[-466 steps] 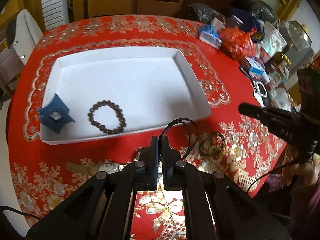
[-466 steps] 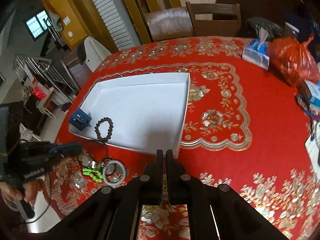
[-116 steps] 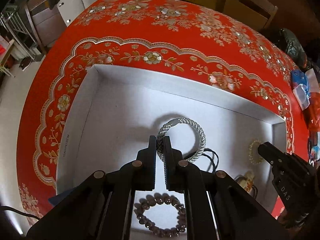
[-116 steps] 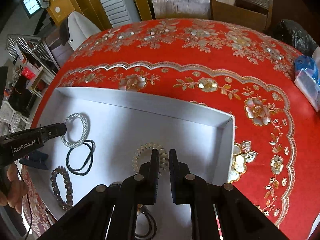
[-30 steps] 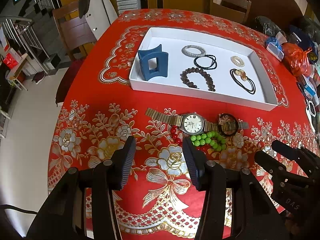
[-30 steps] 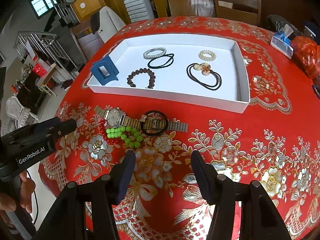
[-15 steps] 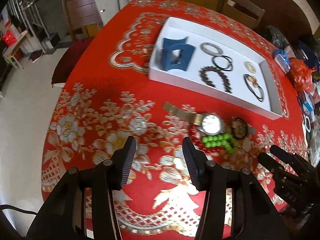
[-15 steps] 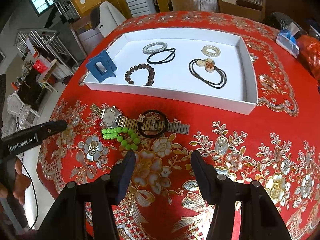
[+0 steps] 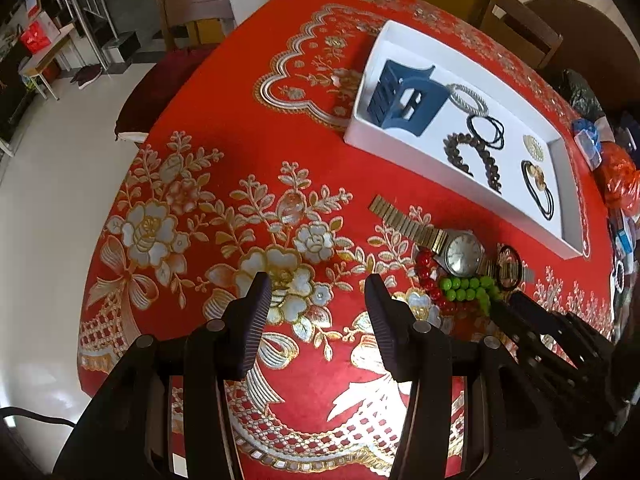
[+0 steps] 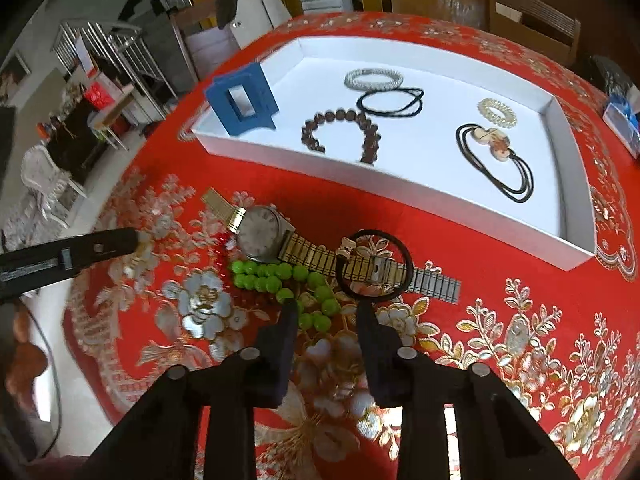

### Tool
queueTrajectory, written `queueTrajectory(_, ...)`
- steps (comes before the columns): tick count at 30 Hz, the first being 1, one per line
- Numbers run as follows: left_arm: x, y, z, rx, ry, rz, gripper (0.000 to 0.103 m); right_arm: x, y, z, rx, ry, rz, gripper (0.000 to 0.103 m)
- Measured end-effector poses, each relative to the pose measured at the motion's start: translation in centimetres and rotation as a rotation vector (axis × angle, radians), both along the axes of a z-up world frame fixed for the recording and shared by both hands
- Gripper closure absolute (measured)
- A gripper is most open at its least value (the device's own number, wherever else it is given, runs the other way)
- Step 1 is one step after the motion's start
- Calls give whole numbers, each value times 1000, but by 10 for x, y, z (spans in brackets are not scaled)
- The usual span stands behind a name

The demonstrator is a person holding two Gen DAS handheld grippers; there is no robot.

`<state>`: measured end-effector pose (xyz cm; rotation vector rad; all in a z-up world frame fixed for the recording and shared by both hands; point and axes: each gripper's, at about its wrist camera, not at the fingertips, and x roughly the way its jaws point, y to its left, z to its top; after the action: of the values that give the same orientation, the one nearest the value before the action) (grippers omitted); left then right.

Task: Organize jewelry
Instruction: 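Move both open tools toward the green and red bead bracelets, then grasp the green bead bracelet with the right tool while the left tool grasps the red bead bracelet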

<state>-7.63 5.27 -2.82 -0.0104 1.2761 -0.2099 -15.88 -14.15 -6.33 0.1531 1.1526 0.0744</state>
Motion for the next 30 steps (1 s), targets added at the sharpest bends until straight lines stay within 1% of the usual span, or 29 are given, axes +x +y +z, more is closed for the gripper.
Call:
queueTrajectory(1,0,-1,-1,0,4,-3,55,0,0,0,-6,-6,-3,81)
queueTrajectory(2,-1,-1,-1,-1,6,-7,55,0,0,-1,-24,1,-3,88)
queueTrajectory(4,0,-3,-2,1,8,-11,55,-3,-2,-1,-50,14,3,95)
queueTrajectory(9,1,-10,-5,-13,20,-23,55,-23,-25,0,-48,54,-41,97)
queueTrajectory(10,1,-13,-6,-15,22,-31,55,-26,-30,1,-27,60,-52,97)
queueTrajectory(11,1,-16,-7,-14,24,-40,55,-29,-36,4,19,50,-51,97)
queueTrajectory(12,1,-19,-7,-13,25,-46,55,-31,-41,9,71,21,-54,97)
queueTrajectory(14,2,-24,-9,-15,28,-54,55,-29,-44,18,103,-26,-74,96)
queueTrajectory(16,4,-28,-11,-15,35,-53,55,-20,-41,21,107,-41,-79,96)
queueTrajectory(19,6,-31,-11,-5,39,-52,55,-3,-30,16,92,-33,-67,95)
queueTrajectory(21,6,-30,-11,0,39,-51,55,8,-23,5,67,2,-65,95)
queueTrajectory(22,6,-30,-12,2,39,-52,55,10,-22,2,67,5,-65,95)
queueTrajectory(24,5,-30,-13,11,41,-51,55,10,-22,2,55,-19,-81,90)
queueTrajectory(26,6,-29,-16,9,49,-47,55,10,-23,2,33,-9,-83,79)
queueTrajectory(28,6,-29,-18,4,56,-44,55,6,-27,0,35,5,-81,76)
queueTrajectory(30,7,-30,-20,-2,60,-44,55,-1,-34,1,29,16,-76,76)
